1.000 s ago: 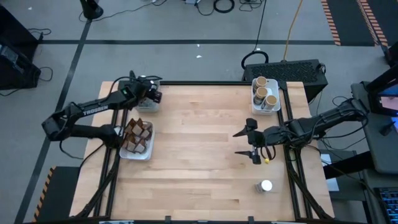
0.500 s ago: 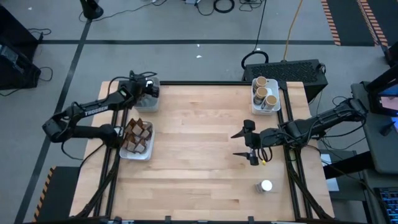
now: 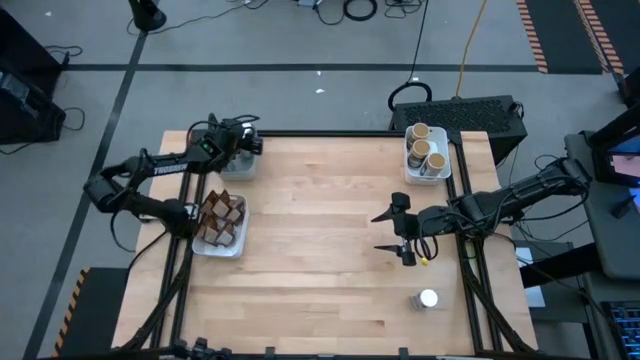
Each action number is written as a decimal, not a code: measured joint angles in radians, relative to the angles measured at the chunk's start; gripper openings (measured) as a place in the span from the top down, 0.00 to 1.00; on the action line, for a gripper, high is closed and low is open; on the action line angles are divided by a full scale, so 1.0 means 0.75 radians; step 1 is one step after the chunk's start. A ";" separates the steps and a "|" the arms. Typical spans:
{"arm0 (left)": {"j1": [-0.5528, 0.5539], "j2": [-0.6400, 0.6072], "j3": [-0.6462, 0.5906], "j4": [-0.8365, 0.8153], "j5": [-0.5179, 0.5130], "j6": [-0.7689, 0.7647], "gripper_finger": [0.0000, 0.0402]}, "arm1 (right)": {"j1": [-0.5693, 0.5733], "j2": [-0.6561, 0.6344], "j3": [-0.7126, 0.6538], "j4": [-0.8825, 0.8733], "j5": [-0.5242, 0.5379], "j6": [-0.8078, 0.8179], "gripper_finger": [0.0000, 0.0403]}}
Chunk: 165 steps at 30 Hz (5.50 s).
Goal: Sort spices by type
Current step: Put the white seasoning bottle into the gray bin
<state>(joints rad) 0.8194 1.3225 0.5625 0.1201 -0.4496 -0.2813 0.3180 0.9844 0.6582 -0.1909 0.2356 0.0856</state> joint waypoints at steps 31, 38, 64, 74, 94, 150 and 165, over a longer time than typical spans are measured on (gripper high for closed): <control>-0.025 -0.134 0.058 0.042 0.004 0.008 0.18 | 0.000 0.000 0.000 -0.002 -0.001 0.001 0.21; -0.210 -0.352 0.109 0.061 0.280 0.007 0.18 | 0.000 0.000 0.000 -0.002 -0.001 0.020 0.21; -1.581 0.396 0.487 0.698 0.086 0.548 0.18 | 0.518 0.178 0.000 0.260 -0.608 1.163 0.29; -1.602 0.601 0.650 0.665 0.070 0.581 0.18 | 0.876 0.308 -0.001 0.344 -0.521 1.865 0.50; -1.629 0.672 0.649 0.663 0.079 0.488 0.18 | 1.175 0.647 0.001 -0.003 0.152 2.087 1.00; -1.186 0.672 0.646 0.350 0.147 0.242 0.18 | -0.488 0.713 -0.309 1.036 -0.485 -0.272 1.00; -1.107 0.727 0.647 0.467 0.099 0.136 0.18 | -0.647 0.713 -0.309 0.974 -0.746 -0.318 1.00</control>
<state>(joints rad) -0.0105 1.8675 1.0474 0.4700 -0.3753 -0.1791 -0.1672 1.5188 0.4263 0.5396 -0.3242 -0.1532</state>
